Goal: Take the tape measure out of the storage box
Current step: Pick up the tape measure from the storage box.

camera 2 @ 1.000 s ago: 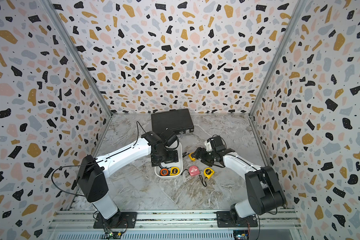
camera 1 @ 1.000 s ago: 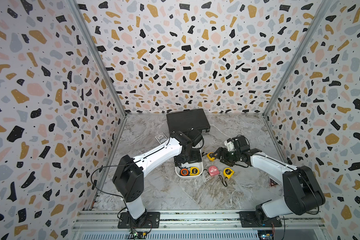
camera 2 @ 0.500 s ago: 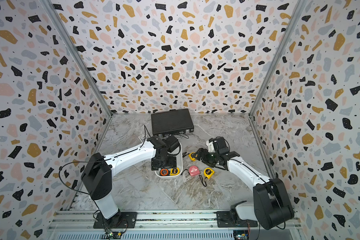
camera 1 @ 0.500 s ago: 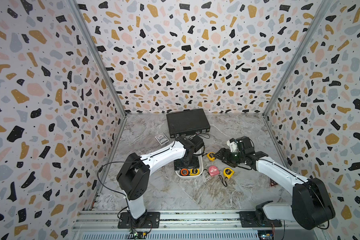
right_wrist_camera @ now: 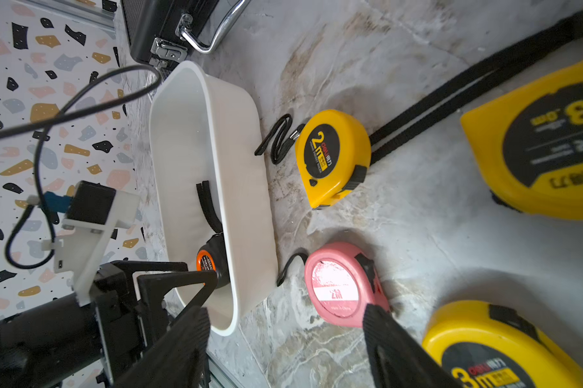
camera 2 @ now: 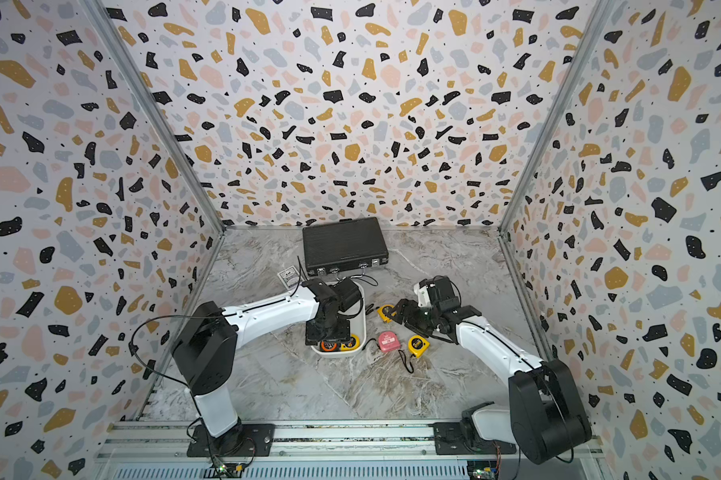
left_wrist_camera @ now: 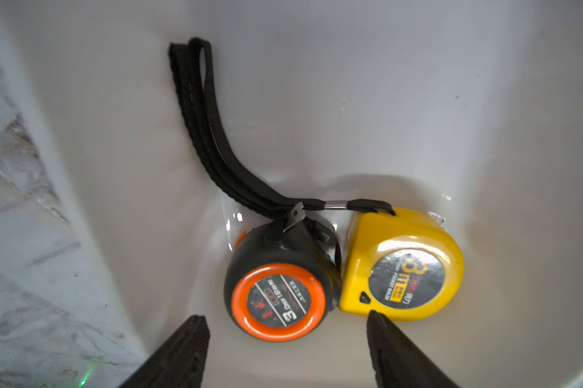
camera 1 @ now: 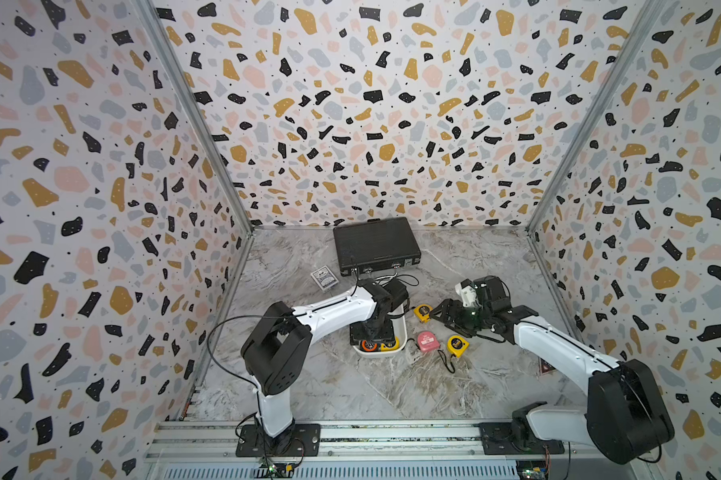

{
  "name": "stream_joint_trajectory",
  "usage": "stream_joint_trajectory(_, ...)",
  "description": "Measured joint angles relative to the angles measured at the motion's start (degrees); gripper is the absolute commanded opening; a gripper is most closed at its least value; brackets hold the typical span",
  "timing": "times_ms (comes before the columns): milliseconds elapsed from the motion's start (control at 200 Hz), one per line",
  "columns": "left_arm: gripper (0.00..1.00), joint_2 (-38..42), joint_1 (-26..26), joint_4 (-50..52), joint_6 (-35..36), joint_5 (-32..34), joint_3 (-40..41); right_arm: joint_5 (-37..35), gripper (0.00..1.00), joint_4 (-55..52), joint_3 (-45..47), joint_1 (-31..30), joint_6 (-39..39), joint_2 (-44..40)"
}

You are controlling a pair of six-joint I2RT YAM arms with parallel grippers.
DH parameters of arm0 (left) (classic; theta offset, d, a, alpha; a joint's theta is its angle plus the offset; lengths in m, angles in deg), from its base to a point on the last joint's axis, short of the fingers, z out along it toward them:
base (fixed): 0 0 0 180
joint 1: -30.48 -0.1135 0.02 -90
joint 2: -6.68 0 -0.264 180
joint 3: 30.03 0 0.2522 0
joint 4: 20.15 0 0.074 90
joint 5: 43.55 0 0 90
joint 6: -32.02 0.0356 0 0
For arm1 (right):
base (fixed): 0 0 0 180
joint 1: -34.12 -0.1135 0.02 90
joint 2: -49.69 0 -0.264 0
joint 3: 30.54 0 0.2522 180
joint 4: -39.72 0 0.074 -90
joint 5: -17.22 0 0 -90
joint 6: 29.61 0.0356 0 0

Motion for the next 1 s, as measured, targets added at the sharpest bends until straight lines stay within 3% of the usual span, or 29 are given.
stream_joint_trajectory(1001, 0.74, -5.0, 0.0, -1.3, 1.9, 1.0, -0.5, -0.4, 0.76, 1.3, 0.1, 0.0, 0.9, 0.2)
